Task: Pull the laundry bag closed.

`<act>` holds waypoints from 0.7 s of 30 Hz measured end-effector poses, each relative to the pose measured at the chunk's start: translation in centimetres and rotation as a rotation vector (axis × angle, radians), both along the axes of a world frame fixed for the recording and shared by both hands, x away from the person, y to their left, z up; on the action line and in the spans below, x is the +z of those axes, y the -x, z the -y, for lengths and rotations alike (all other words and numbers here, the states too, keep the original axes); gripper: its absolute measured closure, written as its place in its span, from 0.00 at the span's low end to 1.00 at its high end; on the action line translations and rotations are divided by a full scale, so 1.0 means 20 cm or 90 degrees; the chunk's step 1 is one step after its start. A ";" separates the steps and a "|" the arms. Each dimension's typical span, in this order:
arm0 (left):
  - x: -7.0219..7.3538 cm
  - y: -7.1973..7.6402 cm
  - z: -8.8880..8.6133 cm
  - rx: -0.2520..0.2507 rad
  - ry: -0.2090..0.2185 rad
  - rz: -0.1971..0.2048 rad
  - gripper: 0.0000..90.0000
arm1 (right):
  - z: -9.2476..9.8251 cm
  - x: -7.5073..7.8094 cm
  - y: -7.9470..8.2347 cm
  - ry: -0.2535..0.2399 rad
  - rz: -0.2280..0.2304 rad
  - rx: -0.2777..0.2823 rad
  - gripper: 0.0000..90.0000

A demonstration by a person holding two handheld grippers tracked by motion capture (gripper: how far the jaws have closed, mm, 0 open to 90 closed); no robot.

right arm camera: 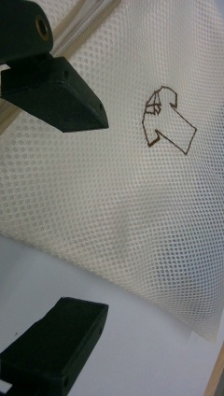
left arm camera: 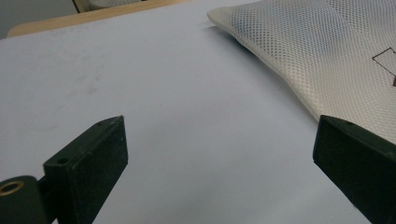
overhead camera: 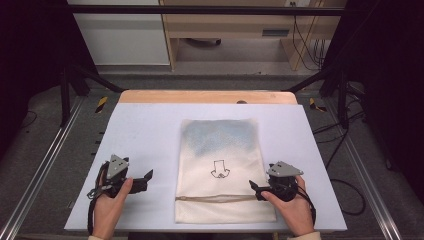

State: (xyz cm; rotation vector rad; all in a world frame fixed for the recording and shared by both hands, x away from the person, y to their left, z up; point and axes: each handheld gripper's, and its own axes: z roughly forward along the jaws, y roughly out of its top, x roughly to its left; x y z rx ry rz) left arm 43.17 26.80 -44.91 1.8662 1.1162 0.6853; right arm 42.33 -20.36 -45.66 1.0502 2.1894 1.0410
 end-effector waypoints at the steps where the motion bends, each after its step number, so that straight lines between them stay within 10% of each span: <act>1: 0.00 0.00 0.00 -0.003 0.002 0.001 0.04 | 0.00 0.00 0.00 -0.003 -0.003 0.005 0.12; 13: 0.02 0.10 0.03 -0.042 -0.017 0.001 0.05 | -0.14 0.08 0.05 0.026 0.015 0.044 0.21; 21: 0.03 0.25 0.03 -0.066 -0.035 0.006 0.04 | -0.38 0.19 0.06 0.085 0.006 0.143 0.36</act>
